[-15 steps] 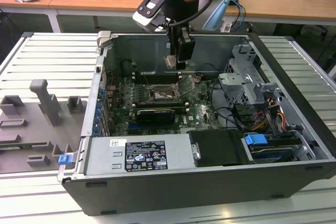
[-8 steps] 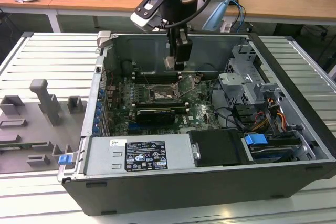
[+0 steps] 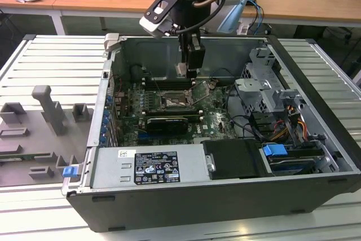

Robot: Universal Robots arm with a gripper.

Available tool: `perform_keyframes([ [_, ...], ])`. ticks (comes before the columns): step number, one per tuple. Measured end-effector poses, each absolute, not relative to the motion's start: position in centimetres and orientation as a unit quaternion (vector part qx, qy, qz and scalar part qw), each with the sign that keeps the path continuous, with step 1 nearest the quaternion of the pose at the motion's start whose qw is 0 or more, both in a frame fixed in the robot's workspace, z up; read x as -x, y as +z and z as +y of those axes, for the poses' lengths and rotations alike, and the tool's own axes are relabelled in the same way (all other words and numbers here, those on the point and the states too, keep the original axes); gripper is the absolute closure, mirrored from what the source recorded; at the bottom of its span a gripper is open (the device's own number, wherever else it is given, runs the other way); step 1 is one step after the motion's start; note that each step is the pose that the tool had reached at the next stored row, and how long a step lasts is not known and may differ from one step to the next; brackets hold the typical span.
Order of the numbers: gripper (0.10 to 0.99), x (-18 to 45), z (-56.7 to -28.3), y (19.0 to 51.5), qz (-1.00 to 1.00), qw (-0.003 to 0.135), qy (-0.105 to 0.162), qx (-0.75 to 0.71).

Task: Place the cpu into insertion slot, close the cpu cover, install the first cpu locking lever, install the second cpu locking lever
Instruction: 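Place the cpu into insertion slot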

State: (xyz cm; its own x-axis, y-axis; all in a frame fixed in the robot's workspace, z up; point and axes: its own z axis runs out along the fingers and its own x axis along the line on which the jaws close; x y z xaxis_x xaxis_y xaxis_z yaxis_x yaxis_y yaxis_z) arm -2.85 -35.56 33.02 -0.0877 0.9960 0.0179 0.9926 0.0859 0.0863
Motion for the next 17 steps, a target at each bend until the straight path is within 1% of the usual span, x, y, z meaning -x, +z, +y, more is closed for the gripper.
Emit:
perform_keyframes([
  [17,0.545,2.95,-35.56,32.24,0.735,0.023,0.038,-0.676],
])
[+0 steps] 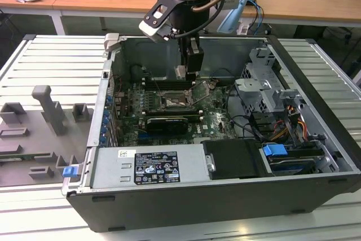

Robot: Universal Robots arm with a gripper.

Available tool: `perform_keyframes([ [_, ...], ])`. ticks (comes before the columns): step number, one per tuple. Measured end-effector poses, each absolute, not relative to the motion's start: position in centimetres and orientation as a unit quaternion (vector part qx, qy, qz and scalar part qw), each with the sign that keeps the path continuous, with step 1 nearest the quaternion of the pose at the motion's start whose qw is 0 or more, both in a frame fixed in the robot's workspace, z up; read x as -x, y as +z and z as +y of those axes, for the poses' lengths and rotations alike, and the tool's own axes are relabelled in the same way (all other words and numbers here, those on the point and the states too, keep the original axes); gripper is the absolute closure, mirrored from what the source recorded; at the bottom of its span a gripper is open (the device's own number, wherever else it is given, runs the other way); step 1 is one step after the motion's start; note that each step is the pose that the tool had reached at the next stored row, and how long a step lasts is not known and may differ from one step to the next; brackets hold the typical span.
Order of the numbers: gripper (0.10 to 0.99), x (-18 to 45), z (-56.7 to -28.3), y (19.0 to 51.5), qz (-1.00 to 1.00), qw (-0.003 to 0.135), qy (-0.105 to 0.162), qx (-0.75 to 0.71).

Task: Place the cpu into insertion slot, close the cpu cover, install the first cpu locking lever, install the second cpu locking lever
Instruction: 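Place the cpu into insertion slot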

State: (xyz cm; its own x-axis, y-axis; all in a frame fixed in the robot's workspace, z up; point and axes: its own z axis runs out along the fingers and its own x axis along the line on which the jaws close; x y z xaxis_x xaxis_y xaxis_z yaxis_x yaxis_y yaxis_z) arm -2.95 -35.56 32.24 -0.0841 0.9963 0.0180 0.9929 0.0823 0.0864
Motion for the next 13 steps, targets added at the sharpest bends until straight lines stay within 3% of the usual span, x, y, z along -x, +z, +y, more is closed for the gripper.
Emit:
perform_keyframes([
  [13,0.545,3.12,-35.46,31.67,0.733,0.023,0.038,-0.679],
])
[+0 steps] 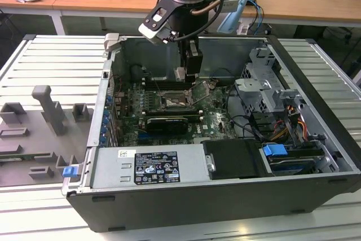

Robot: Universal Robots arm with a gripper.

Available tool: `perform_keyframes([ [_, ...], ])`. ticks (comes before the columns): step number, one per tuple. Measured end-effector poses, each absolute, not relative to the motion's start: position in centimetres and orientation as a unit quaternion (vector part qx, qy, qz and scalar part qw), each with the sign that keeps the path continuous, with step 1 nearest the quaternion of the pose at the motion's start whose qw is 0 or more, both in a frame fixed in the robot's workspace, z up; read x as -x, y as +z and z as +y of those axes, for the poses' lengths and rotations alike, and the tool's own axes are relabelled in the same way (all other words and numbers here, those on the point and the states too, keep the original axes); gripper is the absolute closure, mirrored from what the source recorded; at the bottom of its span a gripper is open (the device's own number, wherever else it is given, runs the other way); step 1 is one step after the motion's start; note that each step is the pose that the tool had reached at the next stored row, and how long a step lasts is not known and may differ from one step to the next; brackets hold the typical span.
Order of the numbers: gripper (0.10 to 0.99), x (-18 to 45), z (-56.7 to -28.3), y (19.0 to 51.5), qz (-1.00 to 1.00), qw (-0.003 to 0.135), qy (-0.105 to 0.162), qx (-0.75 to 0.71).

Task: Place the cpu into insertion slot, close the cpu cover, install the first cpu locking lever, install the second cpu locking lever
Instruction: 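Place the cpu into insertion slot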

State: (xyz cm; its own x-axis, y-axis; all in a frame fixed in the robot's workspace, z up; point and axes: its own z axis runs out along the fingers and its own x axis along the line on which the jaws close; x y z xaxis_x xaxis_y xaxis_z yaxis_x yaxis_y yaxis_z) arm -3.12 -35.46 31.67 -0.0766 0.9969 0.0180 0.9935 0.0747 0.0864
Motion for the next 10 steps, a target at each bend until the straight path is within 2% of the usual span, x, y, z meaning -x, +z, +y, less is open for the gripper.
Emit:
perform_keyframes([
  [10,0.545,3.30,-35.02,31.04,0.731,0.023,0.038,-0.681],
])
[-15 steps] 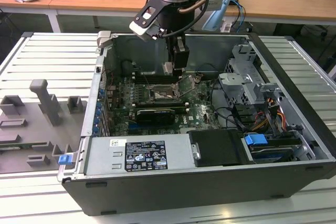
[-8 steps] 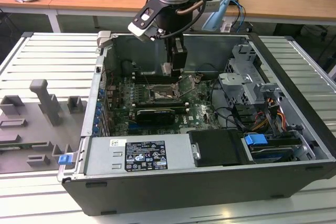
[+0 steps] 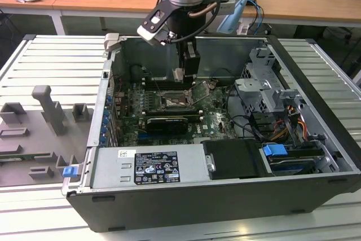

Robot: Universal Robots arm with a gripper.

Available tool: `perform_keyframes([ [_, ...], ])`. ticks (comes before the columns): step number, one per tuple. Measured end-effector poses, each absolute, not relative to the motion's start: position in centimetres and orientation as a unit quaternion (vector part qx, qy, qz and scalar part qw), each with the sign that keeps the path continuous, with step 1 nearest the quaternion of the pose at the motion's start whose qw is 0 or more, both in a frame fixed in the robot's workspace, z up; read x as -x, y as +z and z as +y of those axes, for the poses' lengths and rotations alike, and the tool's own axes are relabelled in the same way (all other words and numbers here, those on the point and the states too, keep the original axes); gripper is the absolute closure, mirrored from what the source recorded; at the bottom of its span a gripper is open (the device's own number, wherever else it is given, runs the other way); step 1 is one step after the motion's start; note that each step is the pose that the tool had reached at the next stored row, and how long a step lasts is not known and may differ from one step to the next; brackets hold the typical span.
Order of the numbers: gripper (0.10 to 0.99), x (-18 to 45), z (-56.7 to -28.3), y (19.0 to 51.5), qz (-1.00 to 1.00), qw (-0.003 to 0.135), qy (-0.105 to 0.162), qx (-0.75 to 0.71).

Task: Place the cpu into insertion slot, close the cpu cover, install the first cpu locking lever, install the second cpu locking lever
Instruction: 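Place the cpu into insertion slot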

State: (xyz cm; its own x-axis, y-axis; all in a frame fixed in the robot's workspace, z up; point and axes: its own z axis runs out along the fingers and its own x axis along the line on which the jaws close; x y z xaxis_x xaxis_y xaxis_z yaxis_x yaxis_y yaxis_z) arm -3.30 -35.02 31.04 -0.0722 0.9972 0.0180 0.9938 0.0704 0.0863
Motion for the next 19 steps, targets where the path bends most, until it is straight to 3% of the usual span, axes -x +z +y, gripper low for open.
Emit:
perform_keyframes([
  [19,0.545,3.4,-34.1,29.0,0.729,0.023,0.037,-0.684],
])
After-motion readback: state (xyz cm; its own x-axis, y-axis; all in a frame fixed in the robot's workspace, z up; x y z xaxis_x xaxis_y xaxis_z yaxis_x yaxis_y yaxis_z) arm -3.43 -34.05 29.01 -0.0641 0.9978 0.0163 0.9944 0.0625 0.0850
